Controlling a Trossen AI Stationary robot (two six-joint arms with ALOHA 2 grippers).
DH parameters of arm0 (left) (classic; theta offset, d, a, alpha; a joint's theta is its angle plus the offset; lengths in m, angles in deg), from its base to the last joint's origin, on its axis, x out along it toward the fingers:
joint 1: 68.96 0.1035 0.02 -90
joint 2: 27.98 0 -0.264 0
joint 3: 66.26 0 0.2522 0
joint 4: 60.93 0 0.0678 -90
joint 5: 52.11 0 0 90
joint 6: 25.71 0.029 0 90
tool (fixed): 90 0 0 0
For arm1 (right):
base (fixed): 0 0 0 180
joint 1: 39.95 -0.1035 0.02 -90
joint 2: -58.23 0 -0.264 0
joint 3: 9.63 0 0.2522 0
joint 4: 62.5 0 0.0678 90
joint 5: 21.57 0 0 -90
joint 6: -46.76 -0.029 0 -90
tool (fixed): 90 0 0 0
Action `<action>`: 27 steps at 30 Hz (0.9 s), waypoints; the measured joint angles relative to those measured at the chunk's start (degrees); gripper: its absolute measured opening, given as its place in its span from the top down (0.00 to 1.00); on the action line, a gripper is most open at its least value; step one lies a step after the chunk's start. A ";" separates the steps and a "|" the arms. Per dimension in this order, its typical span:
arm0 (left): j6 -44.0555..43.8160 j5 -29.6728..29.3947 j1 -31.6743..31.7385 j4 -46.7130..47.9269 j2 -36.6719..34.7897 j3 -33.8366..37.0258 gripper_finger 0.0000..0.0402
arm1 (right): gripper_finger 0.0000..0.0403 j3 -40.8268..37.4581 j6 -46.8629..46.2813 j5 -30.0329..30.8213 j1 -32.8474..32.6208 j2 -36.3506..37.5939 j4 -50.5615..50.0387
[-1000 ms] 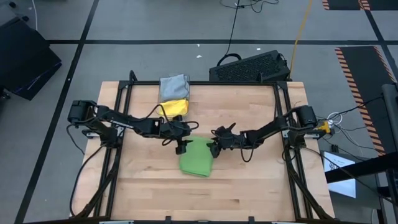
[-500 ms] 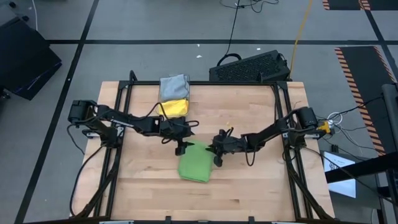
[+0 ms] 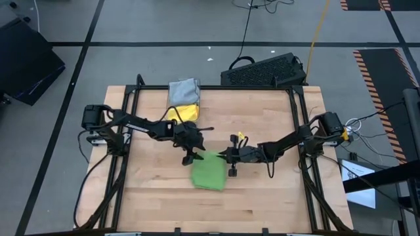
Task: Fold microfiber towels
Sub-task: Fold the green towel on the table
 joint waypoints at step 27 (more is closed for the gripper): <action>-10.67 -33.57 -19.91 2.35 -2.09 -0.17 0.98 | 0.99 0.00 -13.81 6.99 -7.26 5.61 -1.13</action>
